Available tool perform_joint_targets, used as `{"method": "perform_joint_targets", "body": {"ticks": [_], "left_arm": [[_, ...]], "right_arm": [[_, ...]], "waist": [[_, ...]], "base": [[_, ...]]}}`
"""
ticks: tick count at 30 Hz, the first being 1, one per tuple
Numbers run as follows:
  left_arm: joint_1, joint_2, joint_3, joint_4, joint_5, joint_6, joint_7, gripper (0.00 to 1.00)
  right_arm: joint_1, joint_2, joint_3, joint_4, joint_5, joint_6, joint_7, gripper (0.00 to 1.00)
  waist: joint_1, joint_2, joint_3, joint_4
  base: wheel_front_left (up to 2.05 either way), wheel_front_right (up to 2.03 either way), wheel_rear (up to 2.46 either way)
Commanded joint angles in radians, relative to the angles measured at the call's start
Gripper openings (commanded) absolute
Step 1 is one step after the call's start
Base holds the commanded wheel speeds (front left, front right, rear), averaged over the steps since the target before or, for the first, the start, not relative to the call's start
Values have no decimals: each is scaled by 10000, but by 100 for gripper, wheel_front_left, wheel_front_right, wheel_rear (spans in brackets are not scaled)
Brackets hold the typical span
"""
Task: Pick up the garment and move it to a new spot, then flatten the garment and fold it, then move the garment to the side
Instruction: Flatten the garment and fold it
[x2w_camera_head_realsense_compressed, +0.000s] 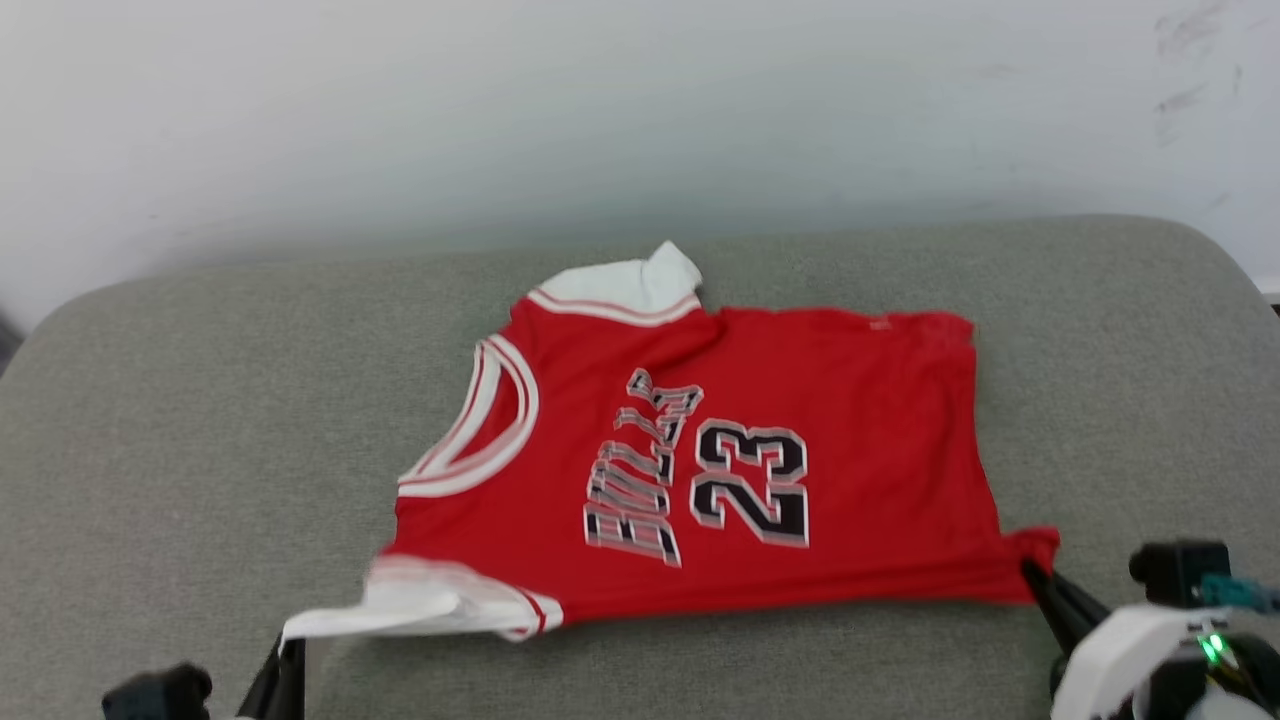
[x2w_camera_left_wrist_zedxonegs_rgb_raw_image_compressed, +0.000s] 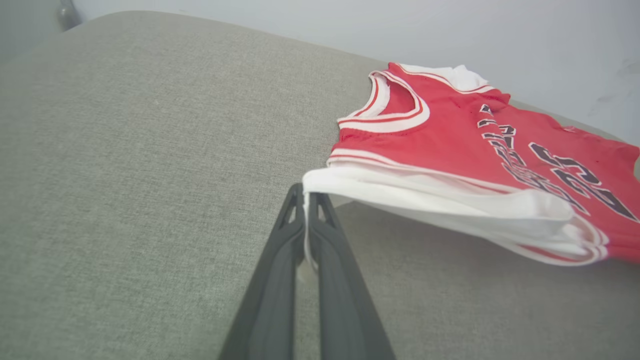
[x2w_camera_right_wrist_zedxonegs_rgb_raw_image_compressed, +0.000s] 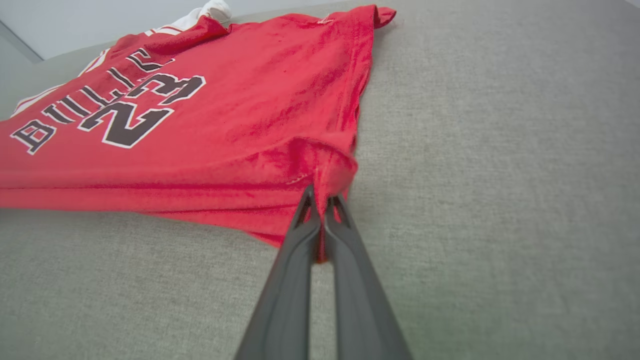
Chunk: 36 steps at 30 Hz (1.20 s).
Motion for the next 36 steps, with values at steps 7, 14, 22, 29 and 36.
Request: {"method": "perform_joint_targets", "body": {"ticks": [7, 14, 22, 29, 36], "left_arm": [[1981, 450, 299, -2382, -52, 980, 726, 0], [1873, 578, 293, -3806, -46, 1262, 1148, 0], [-620, 458, -325, -2918, 238, 589, 1293, 0], [-2484, 183, -871, -1113, 173, -138, 1496, 0], [-3591, -164, -1321, 993, -151, -867, 1923, 0]], "right_arm": [[2417, 184, -1779, -1571, -612, -37, 716, 0], [3310, 1105, -3394, -3692, -1885, -29, 2233, 0], [2140, 1793, -3888, -4675, -3030, -23, 3676, 0], [1116, 2002, -3651, -4172, -3238, -20, 4258, 0], [423, 2091, -3412, -3252, -3273, -20, 4136, 0]], "waist": [[4, -1, -225, 218], [4, -1, -134, 87], [4, -1, 710, -34], [4, -1, 1611, -96], [4, -1, 2101, -206]], "base": [[0, 0, 0], [0, 0, 0], [0, 0, 0], [0, 0, 0], [0, 0, 0]]}}
